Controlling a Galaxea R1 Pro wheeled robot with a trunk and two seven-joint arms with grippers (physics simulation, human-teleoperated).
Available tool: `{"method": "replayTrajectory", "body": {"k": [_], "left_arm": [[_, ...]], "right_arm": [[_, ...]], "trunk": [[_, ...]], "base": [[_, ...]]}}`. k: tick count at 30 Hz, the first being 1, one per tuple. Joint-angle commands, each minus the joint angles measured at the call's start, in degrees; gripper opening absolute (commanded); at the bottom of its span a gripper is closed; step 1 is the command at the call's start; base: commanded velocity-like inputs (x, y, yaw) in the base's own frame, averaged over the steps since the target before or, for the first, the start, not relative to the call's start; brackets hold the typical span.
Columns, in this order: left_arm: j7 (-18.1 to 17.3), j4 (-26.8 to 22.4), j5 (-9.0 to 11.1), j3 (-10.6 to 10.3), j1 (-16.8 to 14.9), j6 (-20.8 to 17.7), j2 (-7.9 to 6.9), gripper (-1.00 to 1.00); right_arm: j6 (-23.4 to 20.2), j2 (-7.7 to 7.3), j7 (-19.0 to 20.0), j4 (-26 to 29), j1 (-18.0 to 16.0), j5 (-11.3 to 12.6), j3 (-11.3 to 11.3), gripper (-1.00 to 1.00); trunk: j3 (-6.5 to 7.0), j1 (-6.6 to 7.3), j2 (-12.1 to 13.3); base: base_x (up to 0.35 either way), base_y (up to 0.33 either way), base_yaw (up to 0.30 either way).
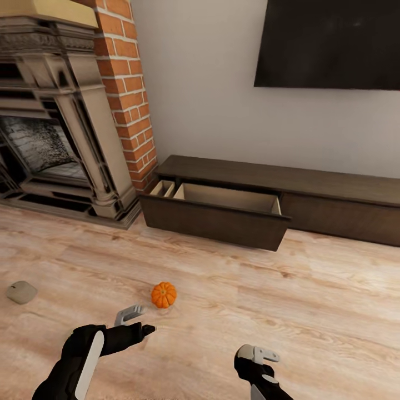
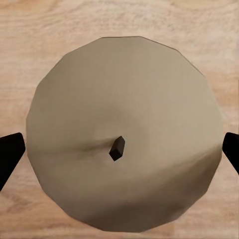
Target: Place each of the two pumpkins and all three candles from the living room inside a cabinet in the living room (use any cabinet), then make sure every cabinet is closed, and position the cauldron so it is next to a table in the living room.
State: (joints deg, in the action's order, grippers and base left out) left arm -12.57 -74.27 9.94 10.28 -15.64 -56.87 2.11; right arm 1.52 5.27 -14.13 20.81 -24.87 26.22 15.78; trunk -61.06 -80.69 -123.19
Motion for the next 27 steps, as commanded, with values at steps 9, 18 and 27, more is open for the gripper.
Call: {"method": "replayTrajectory", "body": {"k": [9,18,27], "left_arm": [[0.0,0.0,-0.17,0.0,0.0,0.21,0.0,1.0],[0.1,0.0,-0.33,0.15,0.0,0.52,-0.07,1.0],[1.6,-0.4,-0.56,0.91,0.0,0.6,-0.3,1.0]], "right_arm": [[-0.02,0.01,-0.37,0.02,0.0,-0.03,0.04,-1.0],[-0.02,0.01,-0.37,-0.07,0.0,-0.03,0.04,-1.0],[0.03,0.01,-0.37,0.01,0.01,-0.03,0.04,-1.0]], "trunk": [[0.0,0.0,0.0],[0.0,0.0,0.0],[0.0,0.0,0.0]], "base": [[0.046,0.001,0.279],[0.025,0.0,0.279],[0.0,0.0,0.279]]}}
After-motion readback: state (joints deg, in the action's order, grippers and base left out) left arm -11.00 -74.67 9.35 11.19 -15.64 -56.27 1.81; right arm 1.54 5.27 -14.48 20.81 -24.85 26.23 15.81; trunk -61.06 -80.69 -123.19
